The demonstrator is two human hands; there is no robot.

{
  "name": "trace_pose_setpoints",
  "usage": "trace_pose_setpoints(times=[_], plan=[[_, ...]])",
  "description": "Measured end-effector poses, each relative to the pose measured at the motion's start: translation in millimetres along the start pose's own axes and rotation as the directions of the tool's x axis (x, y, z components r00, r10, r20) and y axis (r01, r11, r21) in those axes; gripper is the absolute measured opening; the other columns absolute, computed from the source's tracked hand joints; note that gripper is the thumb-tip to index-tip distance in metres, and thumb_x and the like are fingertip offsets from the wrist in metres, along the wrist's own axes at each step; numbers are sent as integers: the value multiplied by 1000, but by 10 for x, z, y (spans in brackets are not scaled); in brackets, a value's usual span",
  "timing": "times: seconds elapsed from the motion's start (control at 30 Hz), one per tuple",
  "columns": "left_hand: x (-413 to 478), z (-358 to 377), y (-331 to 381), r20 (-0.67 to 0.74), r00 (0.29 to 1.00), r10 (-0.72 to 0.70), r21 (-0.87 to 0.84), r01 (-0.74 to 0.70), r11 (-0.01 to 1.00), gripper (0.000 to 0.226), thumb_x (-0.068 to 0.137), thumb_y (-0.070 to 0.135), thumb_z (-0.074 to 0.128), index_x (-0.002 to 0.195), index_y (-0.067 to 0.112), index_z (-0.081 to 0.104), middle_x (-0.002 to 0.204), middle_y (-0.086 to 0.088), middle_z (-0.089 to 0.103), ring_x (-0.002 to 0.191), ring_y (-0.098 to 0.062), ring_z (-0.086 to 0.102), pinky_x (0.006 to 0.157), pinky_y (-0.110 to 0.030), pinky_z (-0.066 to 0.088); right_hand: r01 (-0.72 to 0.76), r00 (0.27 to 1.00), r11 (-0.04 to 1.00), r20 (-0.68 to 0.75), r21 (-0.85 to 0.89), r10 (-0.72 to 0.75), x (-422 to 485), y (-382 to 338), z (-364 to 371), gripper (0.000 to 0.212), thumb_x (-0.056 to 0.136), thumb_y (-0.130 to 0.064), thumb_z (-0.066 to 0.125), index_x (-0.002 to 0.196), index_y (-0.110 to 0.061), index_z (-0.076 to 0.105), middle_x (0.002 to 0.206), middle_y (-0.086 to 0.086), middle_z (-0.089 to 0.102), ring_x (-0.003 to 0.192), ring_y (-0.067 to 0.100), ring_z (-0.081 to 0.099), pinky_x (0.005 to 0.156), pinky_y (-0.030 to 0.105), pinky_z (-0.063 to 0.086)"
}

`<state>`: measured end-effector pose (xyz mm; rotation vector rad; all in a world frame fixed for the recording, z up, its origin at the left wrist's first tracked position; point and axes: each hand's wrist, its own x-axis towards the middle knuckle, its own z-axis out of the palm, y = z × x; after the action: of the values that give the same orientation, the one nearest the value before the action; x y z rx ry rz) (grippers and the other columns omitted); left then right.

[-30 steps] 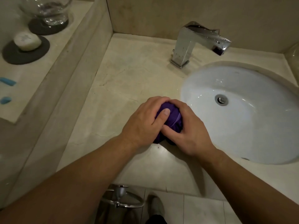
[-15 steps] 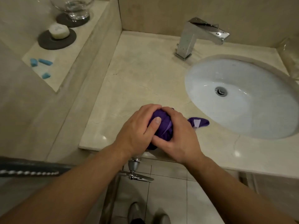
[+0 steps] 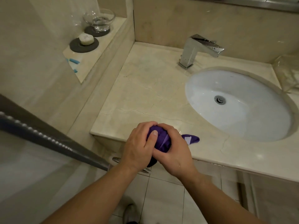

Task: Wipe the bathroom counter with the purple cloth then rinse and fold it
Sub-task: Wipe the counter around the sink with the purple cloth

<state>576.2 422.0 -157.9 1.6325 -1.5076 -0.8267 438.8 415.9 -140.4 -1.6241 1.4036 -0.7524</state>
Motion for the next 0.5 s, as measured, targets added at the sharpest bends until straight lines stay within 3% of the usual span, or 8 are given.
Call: trace_pose_setpoints(times=[0.13, 0.3, 0.4, 0.5], plan=[[-188, 102, 135, -27, 988, -152, -220, 143, 965, 35, 88, 50, 46, 115, 36, 64, 115, 16, 65, 109, -6, 62, 92, -32, 56, -80, 997, 982, -10, 168, 83, -208, -16, -72, 56, 66, -37, 82, 117, -43, 61, 107, -17, 66, 97, 8, 67, 81, 34, 61], [-288, 143, 358, 25, 936, -350, -623, 288, 727, 44, 89, 52, 50, 120, 26, 68, 107, 8, 75, 101, -15, 72, 85, -33, 59, -203, 966, 837, -36, 509, 256, -328, -76, -352, 43, 61, -20, 79, 101, -34, 71, 91, -1, 73, 82, 23, 73, 67, 43, 63], [-262, 175, 473, 196, 864, -464, -716, 450, 534, 56, 89, 64, 56, 123, 21, 70, 116, -1, 76, 109, -21, 72, 100, -47, 54, -232, 957, 650, 51, 724, 285, -265, -89, -548, 44, 67, -18, 74, 111, -19, 69, 102, 10, 75, 91, 30, 73, 70, 44, 59], [-137, 177, 650, 497, 715, -492, -673, 676, 301, 70, 84, 75, 49, 123, 22, 73, 123, -7, 74, 116, -30, 69, 108, -56, 46, -272, 939, 398, 151, 876, 310, -171, -69, -589, 52, 71, -16, 70, 120, -3, 62, 105, 16, 72, 94, 29, 71, 73, 38, 58]])
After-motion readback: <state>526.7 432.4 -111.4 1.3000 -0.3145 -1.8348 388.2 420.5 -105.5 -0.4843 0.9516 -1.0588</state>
